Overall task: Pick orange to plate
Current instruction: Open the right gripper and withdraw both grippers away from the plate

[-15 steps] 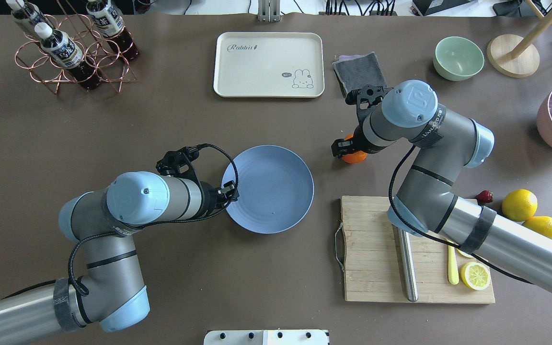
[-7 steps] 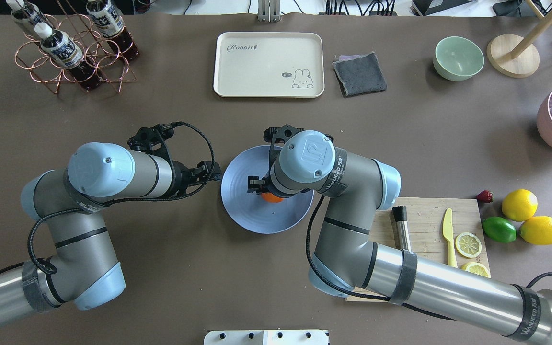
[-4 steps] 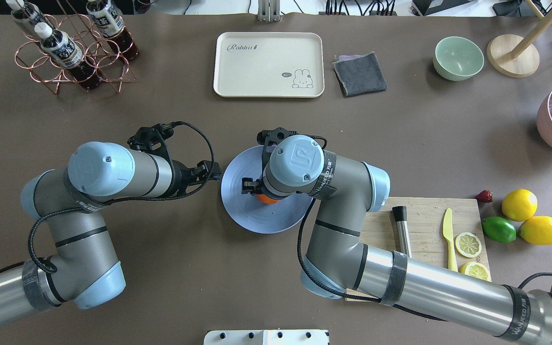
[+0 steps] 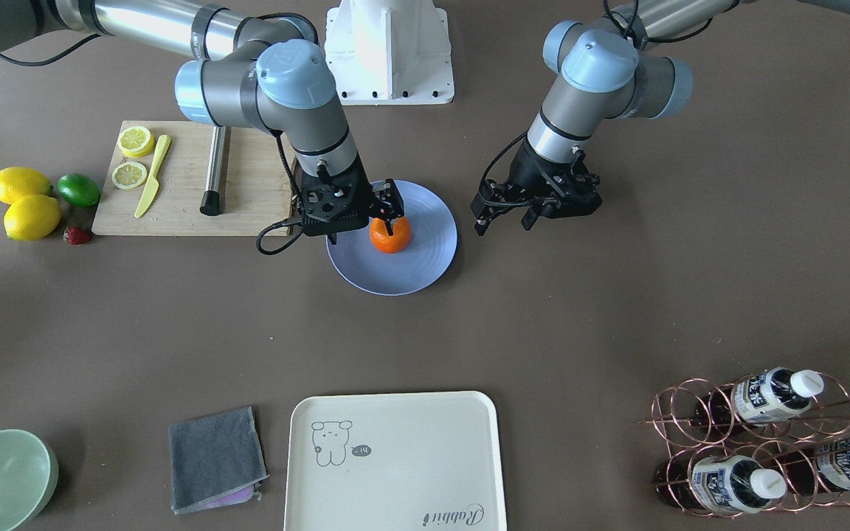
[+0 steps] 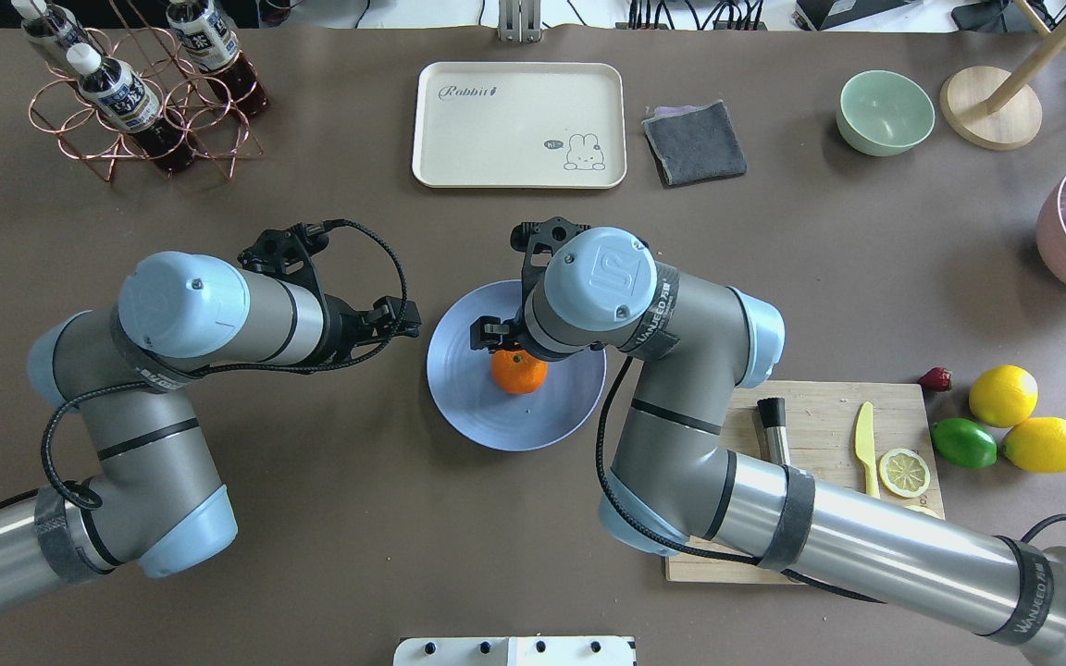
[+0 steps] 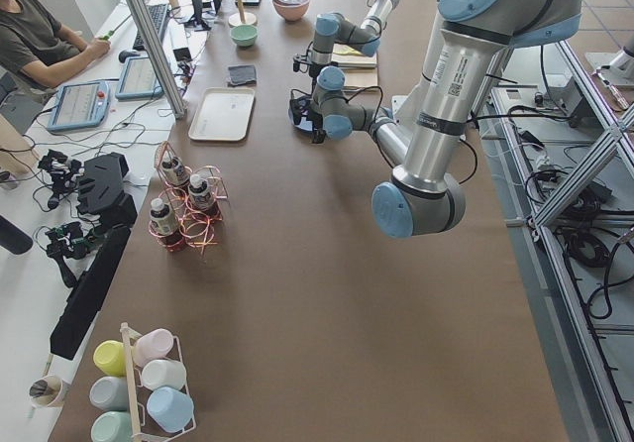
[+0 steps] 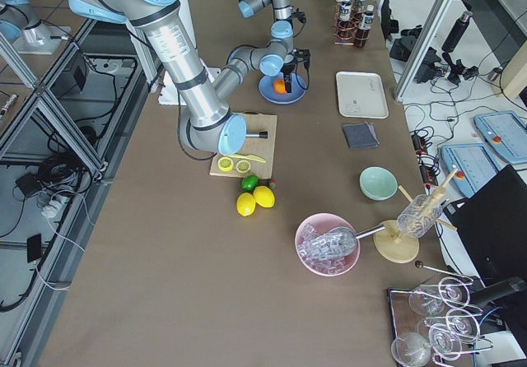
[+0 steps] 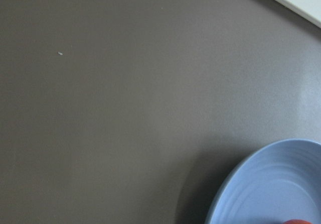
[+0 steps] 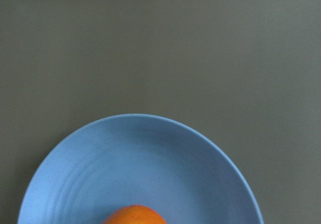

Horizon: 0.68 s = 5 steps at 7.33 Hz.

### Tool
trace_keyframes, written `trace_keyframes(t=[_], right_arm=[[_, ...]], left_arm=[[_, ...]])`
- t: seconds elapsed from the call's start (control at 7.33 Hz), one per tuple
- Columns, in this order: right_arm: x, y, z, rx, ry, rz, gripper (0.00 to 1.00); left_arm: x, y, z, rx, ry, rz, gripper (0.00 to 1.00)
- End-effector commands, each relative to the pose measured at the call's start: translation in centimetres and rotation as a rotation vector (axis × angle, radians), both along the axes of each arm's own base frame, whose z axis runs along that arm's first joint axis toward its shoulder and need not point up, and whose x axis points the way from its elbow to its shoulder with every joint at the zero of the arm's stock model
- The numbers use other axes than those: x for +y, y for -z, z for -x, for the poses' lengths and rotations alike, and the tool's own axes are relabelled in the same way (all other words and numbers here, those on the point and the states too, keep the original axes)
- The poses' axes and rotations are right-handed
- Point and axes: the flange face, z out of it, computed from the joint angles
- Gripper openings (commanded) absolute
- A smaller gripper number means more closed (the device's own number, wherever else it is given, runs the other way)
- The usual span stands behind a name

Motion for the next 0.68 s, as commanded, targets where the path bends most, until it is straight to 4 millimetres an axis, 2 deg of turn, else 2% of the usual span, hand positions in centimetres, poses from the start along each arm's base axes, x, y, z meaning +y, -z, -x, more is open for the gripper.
trace_keyframes(t=[0.0, 0.14, 0.27, 0.41, 0.55], right_arm=[[-0.8, -5.4, -13.2, 0.009, 0.048, -0.023, 1.00], [-2.5, -9.1, -19.6, 0.018, 0.088, -0.034, 1.00], [-3.5, -13.9, -25.2, 0.047, 0.136, -0.064, 1.00], [-4.3, -18.9, -31.4, 0.074, 0.195, -0.121, 1.00], [-4.5, -23.7, -38.5, 0.092, 0.223, -0.165, 1.00]], left_arm=[[-5.0, -2.1, 8.5, -0.069, -0.067, -0.045, 0.97], [-6.3, -5.0, 13.4, -0.097, -0.103, -0.092, 0.97], [-7.5, -8.7, 19.2, -0.131, -0.155, -0.152, 0.97], [-8.0, -12.3, 25.6, -0.146, -0.194, -0.202, 0.97], [-7.2, -16.0, 31.2, -0.159, -0.232, -0.251, 0.97]])
